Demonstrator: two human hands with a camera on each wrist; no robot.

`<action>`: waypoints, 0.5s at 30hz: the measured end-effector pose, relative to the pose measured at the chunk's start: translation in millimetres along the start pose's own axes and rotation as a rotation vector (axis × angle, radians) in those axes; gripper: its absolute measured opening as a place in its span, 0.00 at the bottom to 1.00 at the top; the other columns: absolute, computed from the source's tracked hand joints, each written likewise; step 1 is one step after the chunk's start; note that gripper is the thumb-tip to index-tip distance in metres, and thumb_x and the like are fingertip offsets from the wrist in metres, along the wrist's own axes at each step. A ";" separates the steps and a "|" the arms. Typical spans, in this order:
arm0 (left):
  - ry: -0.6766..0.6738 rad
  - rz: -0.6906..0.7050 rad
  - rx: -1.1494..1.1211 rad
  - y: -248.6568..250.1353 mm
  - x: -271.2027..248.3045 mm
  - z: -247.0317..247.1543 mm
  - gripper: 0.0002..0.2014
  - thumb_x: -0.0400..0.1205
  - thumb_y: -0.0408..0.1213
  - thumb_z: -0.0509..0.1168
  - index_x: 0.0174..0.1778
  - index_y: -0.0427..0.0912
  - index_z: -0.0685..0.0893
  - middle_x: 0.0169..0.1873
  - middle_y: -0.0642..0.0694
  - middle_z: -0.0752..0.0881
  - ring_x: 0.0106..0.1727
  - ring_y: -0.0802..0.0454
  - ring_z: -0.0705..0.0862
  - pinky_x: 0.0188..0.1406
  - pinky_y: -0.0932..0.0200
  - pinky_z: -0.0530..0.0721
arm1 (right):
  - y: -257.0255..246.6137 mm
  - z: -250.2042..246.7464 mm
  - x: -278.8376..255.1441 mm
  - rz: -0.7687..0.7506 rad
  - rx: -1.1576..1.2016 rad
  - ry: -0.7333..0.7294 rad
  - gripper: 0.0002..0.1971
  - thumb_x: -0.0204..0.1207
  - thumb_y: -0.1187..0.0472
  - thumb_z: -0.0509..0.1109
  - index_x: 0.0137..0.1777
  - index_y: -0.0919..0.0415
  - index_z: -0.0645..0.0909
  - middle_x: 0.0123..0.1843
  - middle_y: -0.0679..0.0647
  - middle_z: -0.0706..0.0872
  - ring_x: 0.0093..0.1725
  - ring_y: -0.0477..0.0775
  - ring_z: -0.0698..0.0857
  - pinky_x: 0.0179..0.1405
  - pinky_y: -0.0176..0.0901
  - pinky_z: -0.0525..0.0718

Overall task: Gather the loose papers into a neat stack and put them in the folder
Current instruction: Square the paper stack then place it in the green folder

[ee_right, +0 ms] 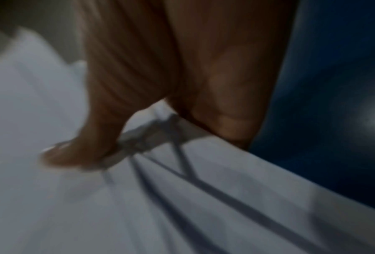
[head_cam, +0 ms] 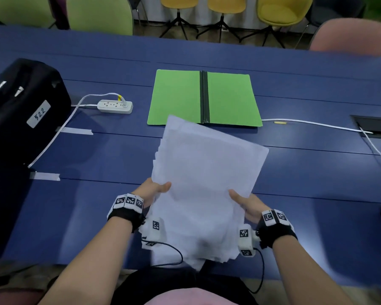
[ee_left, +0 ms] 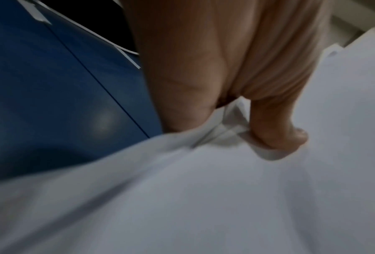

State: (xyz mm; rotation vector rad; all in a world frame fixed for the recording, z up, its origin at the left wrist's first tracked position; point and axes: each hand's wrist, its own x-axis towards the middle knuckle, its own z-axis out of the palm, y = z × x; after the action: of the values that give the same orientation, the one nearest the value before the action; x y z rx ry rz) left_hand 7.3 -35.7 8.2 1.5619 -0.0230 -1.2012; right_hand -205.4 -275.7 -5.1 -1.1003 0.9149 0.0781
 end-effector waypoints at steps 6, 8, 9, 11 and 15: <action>0.002 0.306 -0.114 57.7 -19.0 17.1 0.28 0.73 0.32 0.73 0.71 0.42 0.76 0.62 0.44 0.85 0.66 0.44 0.82 0.72 0.44 0.75 | -66.5 32.3 -22.6 -0.418 0.023 0.143 0.20 0.70 0.70 0.76 0.61 0.55 0.80 0.62 0.57 0.87 0.59 0.53 0.87 0.59 0.49 0.87; -0.011 0.398 -0.165 86.0 -27.0 25.7 0.30 0.73 0.30 0.71 0.73 0.35 0.74 0.64 0.38 0.83 0.68 0.40 0.80 0.72 0.43 0.74 | -99.3 43.0 -32.9 -0.549 0.053 0.215 0.17 0.71 0.73 0.74 0.55 0.54 0.82 0.54 0.52 0.89 0.52 0.48 0.89 0.60 0.50 0.86; -0.026 0.453 -0.164 99.7 -30.9 29.4 0.31 0.70 0.32 0.73 0.71 0.36 0.75 0.64 0.37 0.82 0.68 0.39 0.80 0.73 0.43 0.74 | -115.9 45.5 -40.0 -0.606 0.052 0.222 0.16 0.71 0.73 0.74 0.52 0.53 0.81 0.51 0.49 0.89 0.48 0.42 0.89 0.57 0.43 0.87; -0.047 0.576 -0.117 122.6 -40.3 33.7 0.30 0.65 0.36 0.75 0.64 0.43 0.80 0.60 0.42 0.86 0.66 0.44 0.82 0.71 0.49 0.77 | -142.4 46.1 -51.5 -0.678 0.009 0.230 0.14 0.70 0.71 0.76 0.47 0.52 0.81 0.47 0.46 0.88 0.43 0.36 0.88 0.50 0.32 0.87; -0.025 0.638 -0.016 138.3 -43.7 31.6 0.27 0.62 0.36 0.78 0.59 0.49 0.82 0.52 0.54 0.90 0.58 0.56 0.87 0.65 0.55 0.82 | -148.3 37.3 -43.1 -0.631 -0.143 0.296 0.12 0.66 0.64 0.81 0.46 0.61 0.83 0.44 0.51 0.90 0.48 0.50 0.89 0.59 0.47 0.85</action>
State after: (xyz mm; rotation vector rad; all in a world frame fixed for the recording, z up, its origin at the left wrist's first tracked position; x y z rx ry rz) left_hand 40.5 -87.1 143.4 1.3731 -0.4903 -0.7097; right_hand -140.3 -302.7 137.2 -1.5165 0.7902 -0.5586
